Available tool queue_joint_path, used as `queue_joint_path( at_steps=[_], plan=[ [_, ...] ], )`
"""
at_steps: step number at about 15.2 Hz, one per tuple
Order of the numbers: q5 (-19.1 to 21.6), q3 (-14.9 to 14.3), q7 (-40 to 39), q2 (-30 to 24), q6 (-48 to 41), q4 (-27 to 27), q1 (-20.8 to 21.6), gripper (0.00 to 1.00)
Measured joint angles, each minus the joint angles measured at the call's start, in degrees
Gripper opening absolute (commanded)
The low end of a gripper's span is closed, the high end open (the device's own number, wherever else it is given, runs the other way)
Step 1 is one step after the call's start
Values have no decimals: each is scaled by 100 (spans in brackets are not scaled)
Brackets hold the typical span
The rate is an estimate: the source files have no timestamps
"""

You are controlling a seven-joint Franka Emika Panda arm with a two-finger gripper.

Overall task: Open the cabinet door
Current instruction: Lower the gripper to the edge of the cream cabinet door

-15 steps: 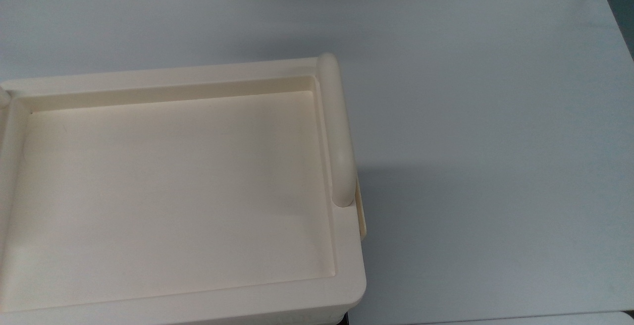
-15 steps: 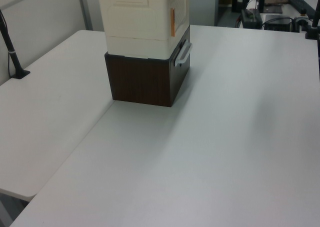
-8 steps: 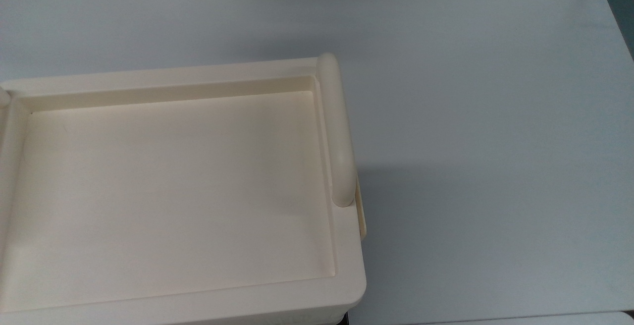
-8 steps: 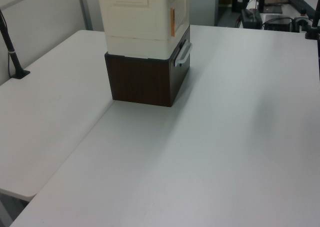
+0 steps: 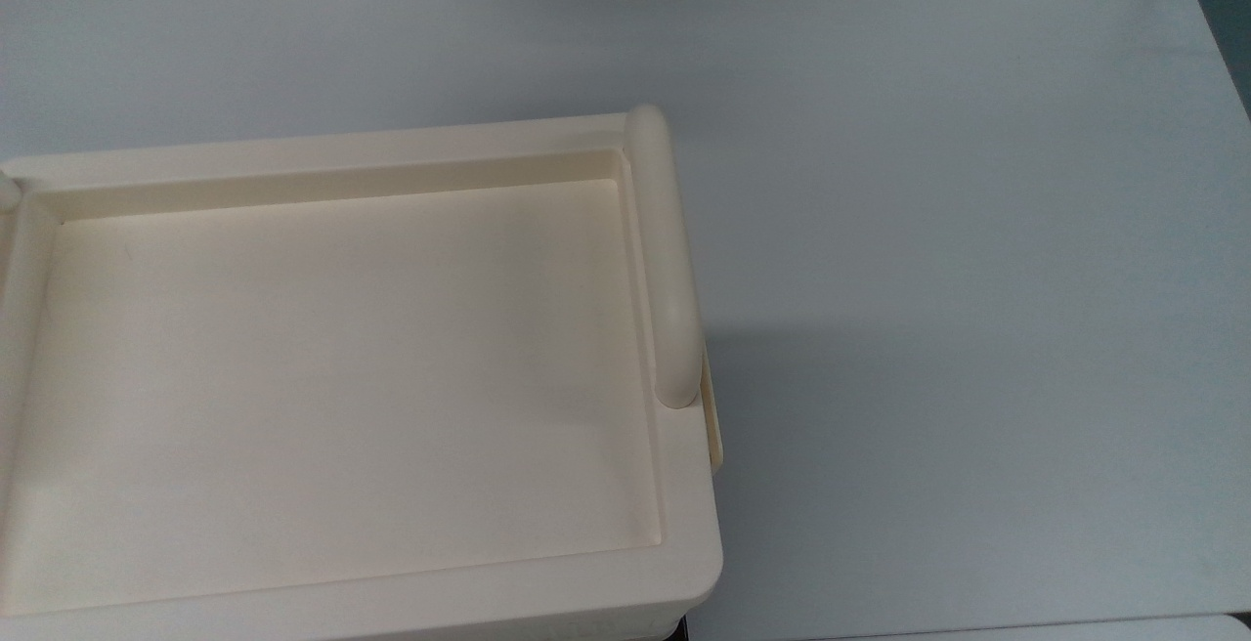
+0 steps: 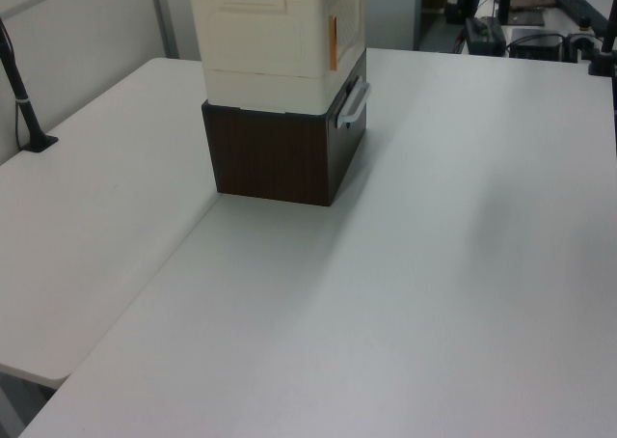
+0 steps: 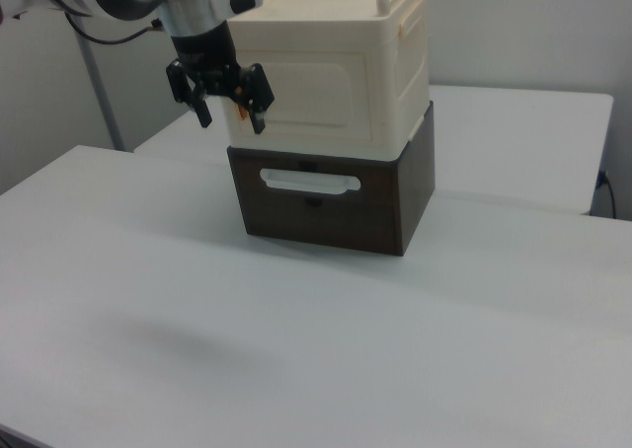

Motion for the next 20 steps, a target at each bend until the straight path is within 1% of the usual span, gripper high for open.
queue_joint_path(
  at_steps=[3,5,7,9,12,13,15,16,20],
  plan=[
    [0,241,-37,85,629,-4,16,100],
    [0,320,-17,173,945,-4,26,100],
    [20,347,-16,249,1284,-4,45,92],
    [65,369,13,329,1724,-5,152,82],
    [449,374,160,456,2428,-9,244,66],
    [609,375,170,510,2663,-10,246,63],
    [1004,377,171,644,3164,-11,264,59],
    [1112,377,172,689,3313,-11,285,59],
    [1180,381,182,783,3446,-10,373,57]
  ],
)
